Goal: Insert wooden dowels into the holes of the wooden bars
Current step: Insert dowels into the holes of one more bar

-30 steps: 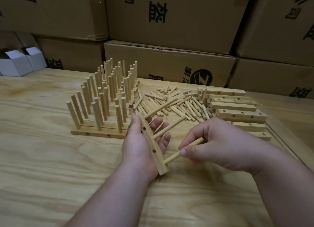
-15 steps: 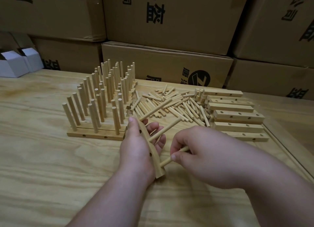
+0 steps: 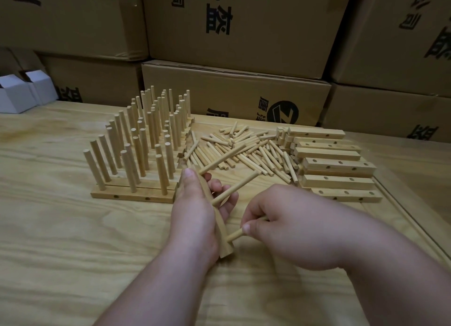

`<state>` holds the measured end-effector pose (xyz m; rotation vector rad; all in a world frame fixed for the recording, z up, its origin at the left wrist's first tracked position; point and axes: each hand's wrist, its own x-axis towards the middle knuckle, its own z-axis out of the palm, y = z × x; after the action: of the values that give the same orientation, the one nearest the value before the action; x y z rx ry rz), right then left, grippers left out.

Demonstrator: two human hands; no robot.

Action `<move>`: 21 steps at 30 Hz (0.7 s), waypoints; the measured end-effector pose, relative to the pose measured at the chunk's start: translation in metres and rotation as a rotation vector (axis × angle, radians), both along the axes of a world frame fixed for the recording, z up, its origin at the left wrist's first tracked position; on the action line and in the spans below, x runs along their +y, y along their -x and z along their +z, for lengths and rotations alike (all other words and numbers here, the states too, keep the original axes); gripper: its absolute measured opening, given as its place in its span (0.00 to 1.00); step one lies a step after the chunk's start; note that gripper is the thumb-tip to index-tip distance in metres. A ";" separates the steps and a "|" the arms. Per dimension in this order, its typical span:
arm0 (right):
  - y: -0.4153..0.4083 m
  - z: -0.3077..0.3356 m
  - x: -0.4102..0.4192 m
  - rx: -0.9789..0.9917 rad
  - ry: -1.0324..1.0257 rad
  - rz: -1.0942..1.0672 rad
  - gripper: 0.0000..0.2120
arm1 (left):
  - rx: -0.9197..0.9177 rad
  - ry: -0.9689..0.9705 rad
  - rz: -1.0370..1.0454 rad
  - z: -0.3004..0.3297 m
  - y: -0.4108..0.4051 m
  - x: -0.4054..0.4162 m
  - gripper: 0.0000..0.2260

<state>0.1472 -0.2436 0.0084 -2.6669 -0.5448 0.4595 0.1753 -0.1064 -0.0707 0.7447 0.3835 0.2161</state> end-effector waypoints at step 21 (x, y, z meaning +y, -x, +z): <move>-0.009 -0.011 -0.002 0.061 -0.146 -0.037 0.05 | 0.001 0.055 0.023 0.001 0.002 0.002 0.23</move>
<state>0.1564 -0.2457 -0.0021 -2.5111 -0.4906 0.4701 0.1730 -0.1044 -0.0694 0.6868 0.3974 0.2260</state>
